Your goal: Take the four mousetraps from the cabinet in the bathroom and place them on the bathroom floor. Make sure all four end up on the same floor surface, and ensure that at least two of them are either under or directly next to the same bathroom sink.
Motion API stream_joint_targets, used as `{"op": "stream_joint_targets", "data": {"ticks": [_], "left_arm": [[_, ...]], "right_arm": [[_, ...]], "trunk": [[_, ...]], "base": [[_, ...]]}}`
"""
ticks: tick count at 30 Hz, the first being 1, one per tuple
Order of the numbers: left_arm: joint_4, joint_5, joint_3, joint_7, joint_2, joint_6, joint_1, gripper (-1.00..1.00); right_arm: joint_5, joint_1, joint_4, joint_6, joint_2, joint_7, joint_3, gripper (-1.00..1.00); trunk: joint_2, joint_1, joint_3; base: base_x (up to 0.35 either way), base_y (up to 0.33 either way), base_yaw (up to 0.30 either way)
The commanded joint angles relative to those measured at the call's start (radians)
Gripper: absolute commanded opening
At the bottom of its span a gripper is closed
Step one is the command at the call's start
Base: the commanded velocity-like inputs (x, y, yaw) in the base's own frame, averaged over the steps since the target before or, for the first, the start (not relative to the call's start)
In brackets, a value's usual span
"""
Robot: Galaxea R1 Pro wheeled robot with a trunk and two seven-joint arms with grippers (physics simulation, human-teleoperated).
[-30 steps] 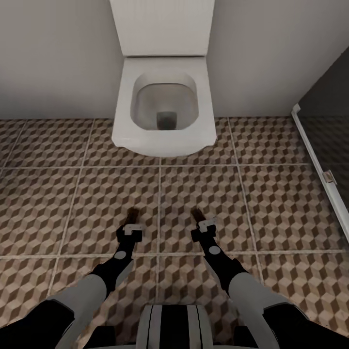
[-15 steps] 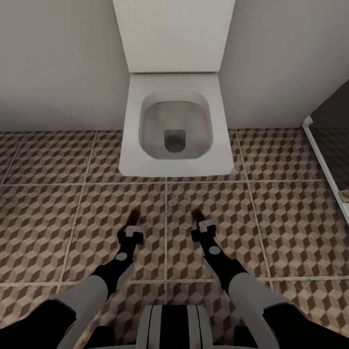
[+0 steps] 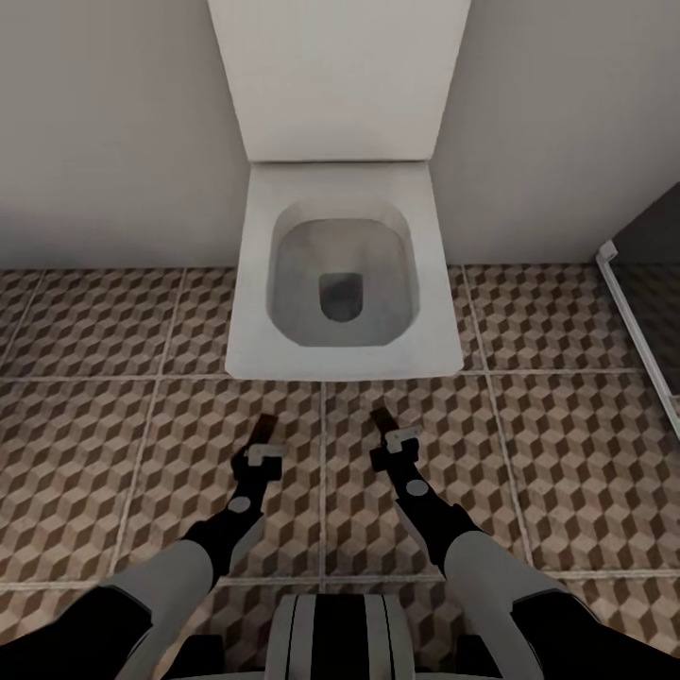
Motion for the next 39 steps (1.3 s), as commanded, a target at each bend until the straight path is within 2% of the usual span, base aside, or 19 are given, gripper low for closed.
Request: {"op": "stream_joint_targets", "data": {"ticks": [1, 5, 10, 14, 39], "left_arm": [[0.001, 0.004, -0.01, 0.009, -0.002, -0.002, 0.001, -1.0], [0.002, 0.004, -0.027, 0.008, -0.008, -0.002, 0.005, -1.0], [0.002, 0.004, -0.062, 0.007, -0.013, -0.003, 0.011, -1.0], [0.002, 0.004, -0.074, 0.007, -0.017, -0.004, 0.014, -1.0], [0.0, 0.004, -0.079, 0.007, -0.019, -0.005, 0.017, -1.0]], "right_arm": [[0.008, -0.001, 0.001, -0.002, -0.001, -0.003, 0.004, -1.0], [0.008, 0.0, 0.006, -0.03, -0.003, 0.025, 0.003, -1.0], [0.008, 0.0, 0.031, -0.069, -0.002, 0.033, 0.003, -1.0], [0.008, 0.0, 0.037, -0.083, -0.003, 0.034, 0.003, -1.0], [0.01, 0.001, 0.043, -0.088, -0.002, 0.035, 0.004, -1.0]], "trunk": [[0.0, 0.0, 0.0], [0.0, 0.0, 0.0], [0.0, 0.0, 0.0], [0.0, 0.0, 0.0], [0.0, 0.0, 0.0]], "base": [[0.014, -0.013, 0.0], [0.006, -0.006, 0.0], [0.001, -0.001, 0.0], [0.0, 0.0, 0.0], [0.0, 0.0, 0.0]]}}
